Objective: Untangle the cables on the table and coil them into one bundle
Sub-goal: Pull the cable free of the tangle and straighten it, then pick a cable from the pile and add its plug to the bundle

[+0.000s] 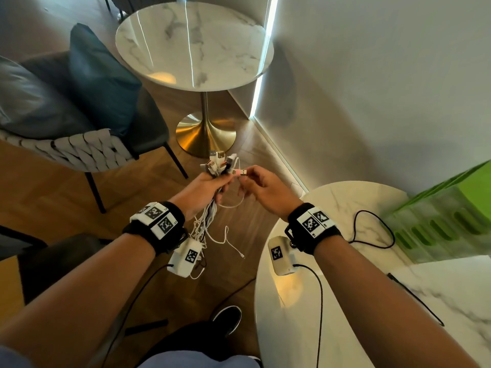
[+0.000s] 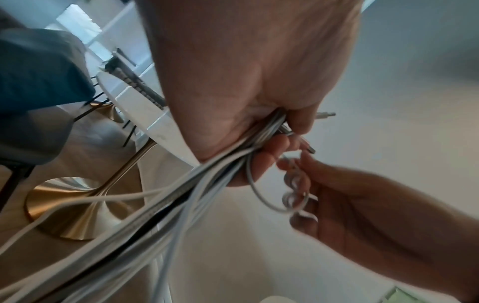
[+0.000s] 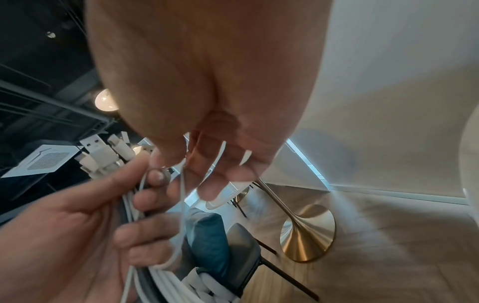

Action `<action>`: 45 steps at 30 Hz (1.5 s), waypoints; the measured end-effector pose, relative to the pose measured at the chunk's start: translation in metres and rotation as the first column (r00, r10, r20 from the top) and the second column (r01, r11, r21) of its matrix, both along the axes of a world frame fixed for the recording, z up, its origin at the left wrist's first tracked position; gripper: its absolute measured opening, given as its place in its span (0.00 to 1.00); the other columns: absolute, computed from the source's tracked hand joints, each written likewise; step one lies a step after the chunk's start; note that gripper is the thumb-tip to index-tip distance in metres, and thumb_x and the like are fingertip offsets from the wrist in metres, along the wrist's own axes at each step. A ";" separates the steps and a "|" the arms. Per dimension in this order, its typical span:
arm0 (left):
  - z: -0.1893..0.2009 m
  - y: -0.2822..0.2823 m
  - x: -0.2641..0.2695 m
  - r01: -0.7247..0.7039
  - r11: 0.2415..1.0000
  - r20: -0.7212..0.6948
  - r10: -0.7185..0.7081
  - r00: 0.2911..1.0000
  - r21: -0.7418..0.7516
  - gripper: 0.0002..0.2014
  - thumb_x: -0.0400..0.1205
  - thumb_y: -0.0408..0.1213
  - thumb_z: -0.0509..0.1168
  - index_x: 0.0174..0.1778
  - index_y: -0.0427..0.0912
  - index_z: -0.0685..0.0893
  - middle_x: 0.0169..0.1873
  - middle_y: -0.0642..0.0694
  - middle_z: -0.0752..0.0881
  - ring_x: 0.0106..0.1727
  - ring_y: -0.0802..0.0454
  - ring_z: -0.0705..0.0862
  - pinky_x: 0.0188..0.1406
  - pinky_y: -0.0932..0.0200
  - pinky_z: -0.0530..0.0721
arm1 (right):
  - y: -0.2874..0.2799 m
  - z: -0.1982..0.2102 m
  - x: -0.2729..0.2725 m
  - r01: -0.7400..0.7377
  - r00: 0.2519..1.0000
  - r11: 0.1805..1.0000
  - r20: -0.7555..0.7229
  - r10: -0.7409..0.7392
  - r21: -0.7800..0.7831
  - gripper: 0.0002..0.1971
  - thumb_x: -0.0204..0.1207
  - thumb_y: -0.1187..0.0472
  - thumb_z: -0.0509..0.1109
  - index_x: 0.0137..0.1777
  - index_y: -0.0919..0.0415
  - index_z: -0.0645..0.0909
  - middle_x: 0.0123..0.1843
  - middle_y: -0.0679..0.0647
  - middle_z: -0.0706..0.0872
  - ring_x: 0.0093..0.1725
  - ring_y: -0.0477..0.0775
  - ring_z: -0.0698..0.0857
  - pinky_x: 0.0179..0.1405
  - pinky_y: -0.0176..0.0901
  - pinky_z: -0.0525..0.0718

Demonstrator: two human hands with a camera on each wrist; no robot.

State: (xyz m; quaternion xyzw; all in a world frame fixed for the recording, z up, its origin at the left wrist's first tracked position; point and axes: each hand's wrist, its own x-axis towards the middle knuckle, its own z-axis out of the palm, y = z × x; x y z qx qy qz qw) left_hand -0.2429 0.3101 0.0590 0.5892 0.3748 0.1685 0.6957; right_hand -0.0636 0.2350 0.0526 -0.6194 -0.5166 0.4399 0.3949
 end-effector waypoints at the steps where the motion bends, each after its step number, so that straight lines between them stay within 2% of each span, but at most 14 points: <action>1: -0.003 -0.001 0.000 -0.006 1.000 -0.009 0.006 1.000 -0.013 0.11 0.91 0.41 0.58 0.53 0.40 0.84 0.36 0.50 0.76 0.34 0.58 0.74 0.36 0.61 0.75 | 0.003 0.001 0.001 0.025 0.999 0.999 0.029 -0.026 0.022 0.04 0.88 0.64 0.63 0.58 0.62 0.78 0.50 0.59 0.88 0.46 0.49 0.87 0.48 0.45 0.86; 7: -0.005 0.005 -0.001 -0.133 0.976 0.128 0.156 0.979 -0.170 0.09 0.92 0.41 0.58 0.53 0.42 0.81 0.32 0.52 0.77 0.31 0.56 0.72 0.40 0.55 0.73 | -0.005 0.000 0.009 0.060 0.993 0.981 -0.108 -0.041 0.183 0.06 0.87 0.71 0.63 0.57 0.61 0.73 0.54 0.58 0.87 0.56 0.50 0.88 0.60 0.47 0.87; 13: -0.003 0.017 0.003 -0.269 0.956 0.100 0.281 0.954 -0.118 0.16 0.92 0.47 0.59 0.41 0.45 0.79 0.27 0.50 0.77 0.30 0.52 0.77 0.42 0.52 0.76 | -0.015 -0.017 0.015 -0.280 0.917 0.941 0.343 0.204 0.190 0.10 0.80 0.77 0.66 0.44 0.62 0.82 0.52 0.54 0.90 0.57 0.53 0.88 0.56 0.50 0.86; 18: 0.000 0.016 0.009 -0.286 0.954 0.166 0.298 0.940 -0.092 0.12 0.93 0.43 0.57 0.42 0.48 0.75 0.28 0.52 0.67 0.29 0.56 0.70 0.39 0.56 0.75 | -0.022 -0.029 0.016 -0.395 0.668 0.897 0.608 0.428 -0.198 0.32 0.76 0.80 0.63 0.61 0.39 0.87 0.78 0.39 0.78 0.79 0.50 0.72 0.78 0.61 0.74; 21: 0.002 0.016 0.010 -0.287 0.953 0.197 0.301 0.933 -0.099 0.12 0.93 0.42 0.56 0.43 0.50 0.74 0.29 0.53 0.66 0.30 0.57 0.68 0.41 0.56 0.75 | -0.026 -0.024 0.009 -0.370 0.583 0.849 0.617 0.529 -0.378 0.33 0.78 0.77 0.62 0.74 0.42 0.80 0.80 0.43 0.76 0.83 0.50 0.69 0.83 0.61 0.64; 24: 0.005 0.015 0.010 -0.178 0.983 0.176 0.184 0.967 -0.046 0.14 0.93 0.48 0.55 0.46 0.45 0.77 0.30 0.52 0.76 0.35 0.54 0.79 0.53 0.49 0.78 | -0.019 -0.019 -0.005 -0.217 0.756 0.956 0.586 0.293 -0.198 0.30 0.80 0.64 0.70 0.81 0.49 0.71 0.80 0.52 0.76 0.80 0.55 0.74 0.80 0.60 0.72; 26: 0.007 0.009 0.011 -0.052 0.997 0.106 0.046 0.993 0.052 0.22 0.92 0.54 0.54 0.54 0.39 0.83 0.46 0.48 0.89 0.51 0.53 0.87 0.64 0.48 0.78 | -0.010 -0.015 -0.018 -0.126 0.917 0.987 0.367 0.153 -0.095 0.36 0.79 0.58 0.75 0.84 0.51 0.64 0.81 0.52 0.73 0.79 0.52 0.74 0.78 0.55 0.77; 28: 0.012 0.002 0.014 0.099 0.985 0.045 -0.106 0.993 0.143 0.25 0.92 0.57 0.50 0.71 0.49 0.85 0.73 0.54 0.81 0.74 0.59 0.78 0.75 0.54 0.73 | -0.002 -0.009 -0.035 -0.089 0.965 0.995 0.253 0.075 0.043 0.34 0.79 0.58 0.74 0.82 0.53 0.65 0.77 0.53 0.77 0.74 0.49 0.78 0.73 0.51 0.82; 31: 0.011 0.003 0.018 0.256 0.931 -0.128 -0.229 0.965 0.260 0.21 0.89 0.66 0.48 0.78 0.76 0.70 0.84 0.58 0.63 0.87 0.60 0.56 0.85 0.53 0.57 | 0.000 -0.007 -0.049 0.031 0.989 0.988 0.141 -0.052 0.149 0.21 0.85 0.63 0.64 0.78 0.58 0.71 0.71 0.53 0.83 0.67 0.44 0.82 0.70 0.42 0.83; 33: 0.014 0.005 0.021 0.300 0.912 -0.175 -0.259 0.950 0.279 0.19 0.87 0.67 0.51 0.75 0.84 0.69 0.84 0.54 0.68 0.87 0.54 0.59 0.87 0.46 0.60 | -0.007 -0.006 -0.054 0.105 0.994 0.985 0.020 -0.109 0.135 0.20 0.89 0.64 0.58 0.79 0.61 0.69 0.66 0.53 0.85 0.61 0.42 0.85 0.65 0.43 0.86; 37: 0.041 0.008 0.032 0.259 0.953 -0.038 -0.256 0.966 0.158 0.15 0.92 0.47 0.57 0.71 0.51 0.82 0.54 0.60 0.89 0.58 0.69 0.87 0.57 0.69 0.86 | -0.018 -0.001 -0.057 0.184 0.979 0.975 -0.113 -0.171 0.122 0.15 0.89 0.62 0.56 0.73 0.51 0.71 0.51 0.53 0.85 0.44 0.54 0.85 0.48 0.52 0.87; 40: 0.047 0.011 0.043 0.317 0.920 0.025 -0.331 0.943 0.232 0.14 0.90 0.37 0.63 0.70 0.41 0.85 0.62 0.53 0.89 0.63 0.70 0.85 0.67 0.63 0.81 | -0.015 0.005 -0.053 0.220 0.947 0.975 -0.235 -0.221 -0.029 0.12 0.88 0.66 0.55 0.64 0.64 0.78 0.50 0.63 0.82 0.48 0.59 0.81 0.52 0.52 0.84; 42: 0.042 0.009 0.047 0.357 0.888 0.005 -0.374 0.927 0.290 0.16 0.86 0.37 0.69 0.70 0.41 0.85 0.62 0.51 0.89 0.66 0.60 0.85 0.70 0.53 0.83 | -0.012 0.012 -0.045 0.210 0.956 0.972 -0.184 -0.228 -0.109 0.12 0.88 0.68 0.53 0.53 0.72 0.78 0.43 0.59 0.80 0.43 0.51 0.79 0.46 0.41 0.80; 45: 0.036 0.004 0.044 0.358 0.908 0.137 -0.391 0.910 0.216 0.21 0.86 0.31 0.68 0.76 0.36 0.79 0.59 0.50 0.89 0.63 0.55 0.87 0.61 0.54 0.87 | -0.016 0.025 -0.032 0.182 0.961 0.980 -0.195 -0.195 -0.083 0.14 0.89 0.66 0.52 0.49 0.55 0.78 0.41 0.45 0.82 0.36 0.32 0.80 0.40 0.30 0.79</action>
